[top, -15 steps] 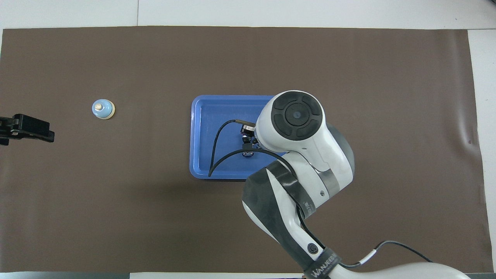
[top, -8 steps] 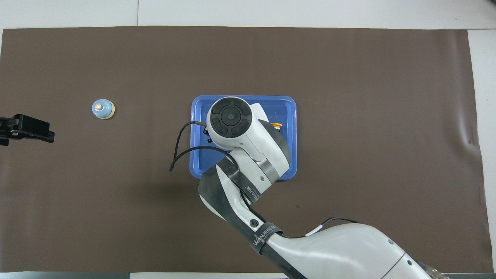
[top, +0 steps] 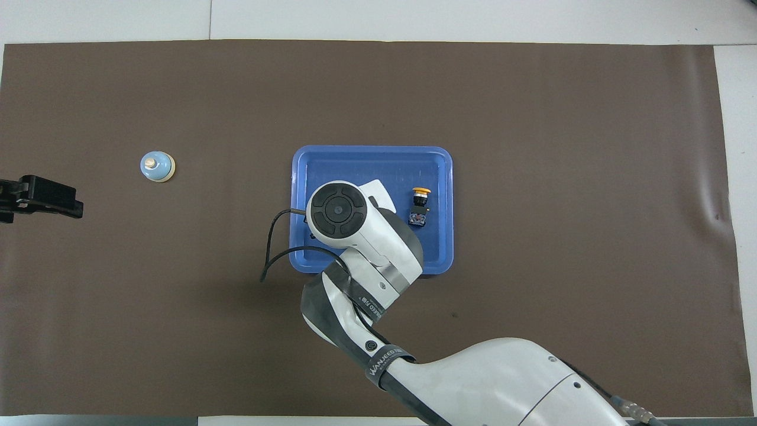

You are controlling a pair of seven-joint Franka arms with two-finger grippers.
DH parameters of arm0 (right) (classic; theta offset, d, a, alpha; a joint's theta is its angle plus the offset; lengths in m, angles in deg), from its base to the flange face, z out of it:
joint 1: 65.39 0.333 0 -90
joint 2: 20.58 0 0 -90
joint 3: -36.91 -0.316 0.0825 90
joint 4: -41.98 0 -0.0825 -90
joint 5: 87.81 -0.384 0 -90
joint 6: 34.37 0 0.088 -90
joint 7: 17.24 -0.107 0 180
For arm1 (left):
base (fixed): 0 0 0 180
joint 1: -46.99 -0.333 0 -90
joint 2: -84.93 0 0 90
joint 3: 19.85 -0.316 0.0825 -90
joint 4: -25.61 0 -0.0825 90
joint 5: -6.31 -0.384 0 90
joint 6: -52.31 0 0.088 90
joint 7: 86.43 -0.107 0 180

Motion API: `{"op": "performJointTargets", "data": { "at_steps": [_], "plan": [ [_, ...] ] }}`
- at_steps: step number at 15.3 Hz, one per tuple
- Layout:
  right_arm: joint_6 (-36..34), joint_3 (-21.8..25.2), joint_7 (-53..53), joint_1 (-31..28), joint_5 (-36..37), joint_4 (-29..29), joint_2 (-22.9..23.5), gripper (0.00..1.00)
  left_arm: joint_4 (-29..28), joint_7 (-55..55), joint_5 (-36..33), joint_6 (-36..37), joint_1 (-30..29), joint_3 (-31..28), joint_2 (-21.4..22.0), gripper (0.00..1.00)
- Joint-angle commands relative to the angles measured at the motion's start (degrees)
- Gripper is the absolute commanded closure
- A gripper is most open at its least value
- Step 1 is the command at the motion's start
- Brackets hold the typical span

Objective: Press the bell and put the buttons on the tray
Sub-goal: 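Carry the green button into the blue tray and release it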

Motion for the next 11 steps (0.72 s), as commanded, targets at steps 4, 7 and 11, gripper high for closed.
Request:
{"op": "performJointTargets", "data": {
  "at_steps": [4,7,11],
  "plan": [
    [-0.26,0.56,-1.38,1.35,1.35,1.43,-1.98,0.0,0.75,0.4,0.58,1.09,-0.75,0.38,-0.11,0.0],
    [-3.69,1.0,-1.12,-0.84,1.18,-1.12,-3.73,0.0,0.75,0.4,0.49,1.09,-0.75,0.38,-0.11,0.0],
    [-8.52,0.83,0.2,-7.95,0.65,-1.21,-9.44,0.0,0.75,0.4,0.49,1.09,-0.75,0.38,-0.02,0.0]
  ]
}}
